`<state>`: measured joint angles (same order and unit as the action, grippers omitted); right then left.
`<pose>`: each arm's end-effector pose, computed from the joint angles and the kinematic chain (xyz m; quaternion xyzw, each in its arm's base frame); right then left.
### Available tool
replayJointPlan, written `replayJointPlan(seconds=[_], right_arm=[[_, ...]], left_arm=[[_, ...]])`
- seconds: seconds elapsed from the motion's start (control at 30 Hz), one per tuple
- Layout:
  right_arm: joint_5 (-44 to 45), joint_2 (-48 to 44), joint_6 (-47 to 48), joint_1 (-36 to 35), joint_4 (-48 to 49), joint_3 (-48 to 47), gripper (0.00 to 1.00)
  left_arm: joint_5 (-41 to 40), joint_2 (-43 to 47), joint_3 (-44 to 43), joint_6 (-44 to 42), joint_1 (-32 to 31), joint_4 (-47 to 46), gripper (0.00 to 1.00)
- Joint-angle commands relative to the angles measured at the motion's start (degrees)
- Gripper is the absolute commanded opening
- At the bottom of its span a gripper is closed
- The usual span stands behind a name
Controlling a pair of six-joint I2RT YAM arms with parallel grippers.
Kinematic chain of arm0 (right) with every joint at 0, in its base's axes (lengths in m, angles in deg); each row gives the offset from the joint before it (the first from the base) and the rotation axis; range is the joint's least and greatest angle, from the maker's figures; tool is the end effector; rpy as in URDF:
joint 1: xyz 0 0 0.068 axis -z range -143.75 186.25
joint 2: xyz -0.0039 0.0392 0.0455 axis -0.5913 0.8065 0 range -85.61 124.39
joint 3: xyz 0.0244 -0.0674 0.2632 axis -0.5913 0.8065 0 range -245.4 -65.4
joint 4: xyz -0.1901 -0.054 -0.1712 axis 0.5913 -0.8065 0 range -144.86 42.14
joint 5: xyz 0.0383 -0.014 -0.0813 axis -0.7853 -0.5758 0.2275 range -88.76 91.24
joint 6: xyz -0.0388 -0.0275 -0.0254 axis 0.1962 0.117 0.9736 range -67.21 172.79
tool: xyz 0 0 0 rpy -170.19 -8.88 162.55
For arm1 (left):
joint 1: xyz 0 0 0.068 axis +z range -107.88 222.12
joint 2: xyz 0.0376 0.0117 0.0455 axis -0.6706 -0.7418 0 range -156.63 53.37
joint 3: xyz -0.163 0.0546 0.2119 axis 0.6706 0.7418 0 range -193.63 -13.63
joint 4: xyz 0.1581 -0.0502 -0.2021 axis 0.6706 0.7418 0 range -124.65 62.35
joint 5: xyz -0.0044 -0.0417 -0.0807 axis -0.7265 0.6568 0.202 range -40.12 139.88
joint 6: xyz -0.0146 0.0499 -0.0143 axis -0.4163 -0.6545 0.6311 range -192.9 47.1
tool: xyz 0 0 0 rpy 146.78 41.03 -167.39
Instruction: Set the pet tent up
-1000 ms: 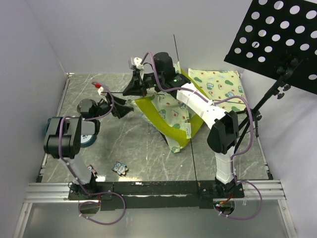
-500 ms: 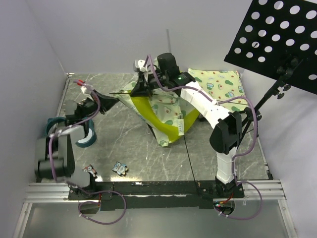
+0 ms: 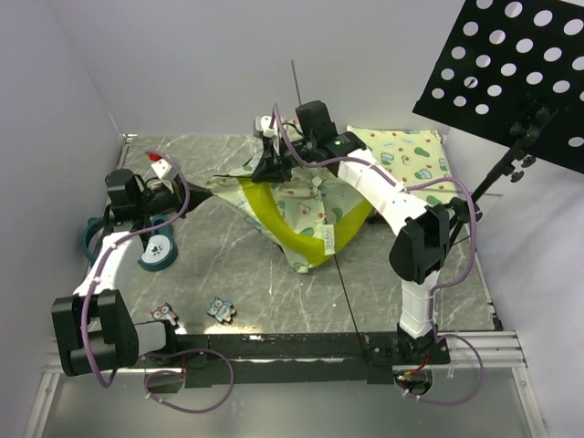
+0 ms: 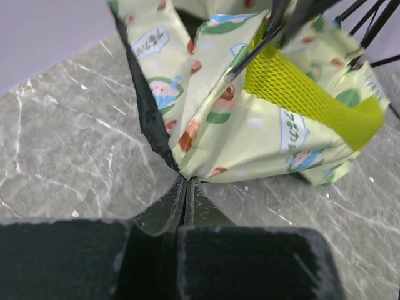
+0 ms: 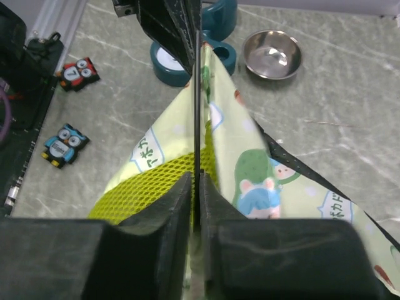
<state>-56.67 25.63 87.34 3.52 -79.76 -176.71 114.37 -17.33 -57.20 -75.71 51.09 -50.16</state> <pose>0.3535 0.2630 0.3708 -0.6195 0.5062 0.4163 0.4320 0.2675 0.0097 0.2863 0.3014 0.6727 -0.3565 0.5741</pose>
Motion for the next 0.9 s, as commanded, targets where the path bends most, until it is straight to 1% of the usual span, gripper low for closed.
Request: replayJointPlan(seconds=[0.0, 0.03, 0.2, 0.33, 0.57, 0.63, 0.67, 0.87], right_arm=[[-0.4, -4.4, -1.4, -1.5, 4.5, 1.6, 0.24], [-0.1, -4.2, -2.0, -2.0, 5.3, 1.8, 0.25], [-0.2, -3.3, -5.1, -3.5, 9.9, 2.0, 0.41], [-0.6, -2.5, -7.1, -4.4, 12.3, 1.0, 0.42], [-0.4, 0.2, -5.1, -4.9, 11.8, 1.6, 0.41], [-0.1, 1.3, -4.1, -4.9, 11.5, 1.7, 0.41], [0.3, 1.9, -3.7, -4.9, 11.7, 1.9, 0.42], [1.7, 5.7, -2.8, -4.9, 11.5, 0.6, 0.56]], left_arm=[[-0.9, 1.4, -4.2, -7.3, -0.4, 8.2, 0.01], [-0.9, 1.5, -4.5, -8.1, -0.4, 9.3, 0.01], [-0.9, 2.5, -5.6, -10.3, -0.4, 12.4, 0.01], [-0.6, 2.3, -6.4, -11.1, -0.4, 14.3, 0.01], [-0.3, 4.2, -5.8, -13.4, -0.4, 15.4, 0.01], [-0.1, 4.5, -6.1, -14.9, -0.4, 18.2, 0.01], [0.0, 4.7, -6.2, -15.3, -0.4, 18.7, 0.01], [0.2, 5.5, -7.2, -18.4, -0.4, 22.8, 0.01]])
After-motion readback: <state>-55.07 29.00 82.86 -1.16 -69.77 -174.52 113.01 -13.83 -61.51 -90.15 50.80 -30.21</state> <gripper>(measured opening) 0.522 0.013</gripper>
